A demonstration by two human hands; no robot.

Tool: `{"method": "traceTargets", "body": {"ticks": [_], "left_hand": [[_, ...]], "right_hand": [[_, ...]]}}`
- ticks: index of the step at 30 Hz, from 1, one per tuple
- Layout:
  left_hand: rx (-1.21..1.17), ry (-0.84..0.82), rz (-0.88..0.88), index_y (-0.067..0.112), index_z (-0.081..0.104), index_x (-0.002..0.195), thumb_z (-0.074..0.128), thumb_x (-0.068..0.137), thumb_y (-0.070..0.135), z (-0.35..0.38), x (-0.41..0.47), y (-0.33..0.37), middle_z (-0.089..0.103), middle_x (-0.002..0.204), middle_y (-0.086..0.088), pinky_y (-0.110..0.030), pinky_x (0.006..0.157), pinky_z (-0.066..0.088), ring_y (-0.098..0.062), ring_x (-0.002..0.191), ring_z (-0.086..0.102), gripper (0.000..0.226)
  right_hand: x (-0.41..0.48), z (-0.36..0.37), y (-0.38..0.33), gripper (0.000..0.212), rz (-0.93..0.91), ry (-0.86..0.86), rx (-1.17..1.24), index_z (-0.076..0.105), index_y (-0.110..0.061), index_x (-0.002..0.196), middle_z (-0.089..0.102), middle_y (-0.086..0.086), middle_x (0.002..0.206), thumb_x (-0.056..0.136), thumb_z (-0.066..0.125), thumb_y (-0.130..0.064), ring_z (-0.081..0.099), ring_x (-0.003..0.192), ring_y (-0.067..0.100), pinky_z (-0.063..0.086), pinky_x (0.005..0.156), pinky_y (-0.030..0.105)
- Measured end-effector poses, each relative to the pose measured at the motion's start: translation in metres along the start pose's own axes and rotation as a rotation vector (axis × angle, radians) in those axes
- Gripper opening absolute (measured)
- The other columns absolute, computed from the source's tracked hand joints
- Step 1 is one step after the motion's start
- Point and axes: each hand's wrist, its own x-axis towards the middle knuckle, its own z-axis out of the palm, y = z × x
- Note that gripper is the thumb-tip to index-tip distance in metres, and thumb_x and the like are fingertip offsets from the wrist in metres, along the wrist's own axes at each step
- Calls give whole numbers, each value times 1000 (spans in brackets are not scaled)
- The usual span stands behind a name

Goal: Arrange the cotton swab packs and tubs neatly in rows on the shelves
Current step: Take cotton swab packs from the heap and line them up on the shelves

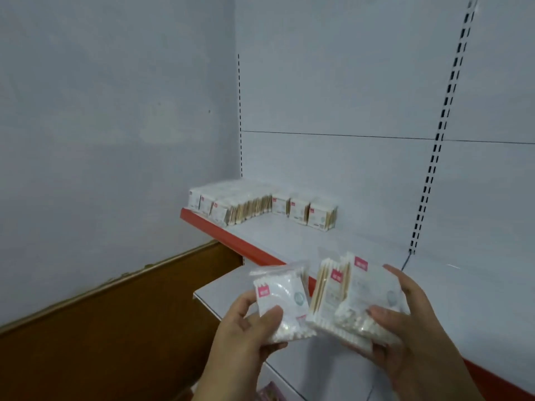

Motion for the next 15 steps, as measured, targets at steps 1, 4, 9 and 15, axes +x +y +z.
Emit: {"method": "traceTargets", "body": {"ticks": [1,4,9,15], "left_hand": [[14,-2,1,13,56,117,66,77,-7,-8,14,5,74,89,-18,-40,71,53,-31,77,73,45],[117,12,48,31,54,114,67,68,-21,-33,63,33,73,92,-19,-45,71,56,-37,83,72,70],[491,-56,140,13,65,98,73,66,-14,-57,150,78,74,88,-14,-37,70,55,-28,82,72,43],[939,-125,285,15,65,89,84,65,2,-55,272,125,75,76,3,-26,59,56,-12,70,72,34]], "right_hand": [[16,-1,-1,61,-12,-1,-47,60,-37,104,75,-1,80,66,65,11,71,64,19,58,51,34],[70,0,-21,87,-138,-30,-209,58,-34,107,75,0,81,27,83,-10,72,64,19,56,49,25],[178,-7,-34,56,-241,32,-435,50,-37,106,74,-9,81,76,67,7,71,71,17,56,52,28],[261,-3,6,52,-127,109,-505,48,-25,106,73,4,88,73,74,5,72,73,20,53,51,24]]}}
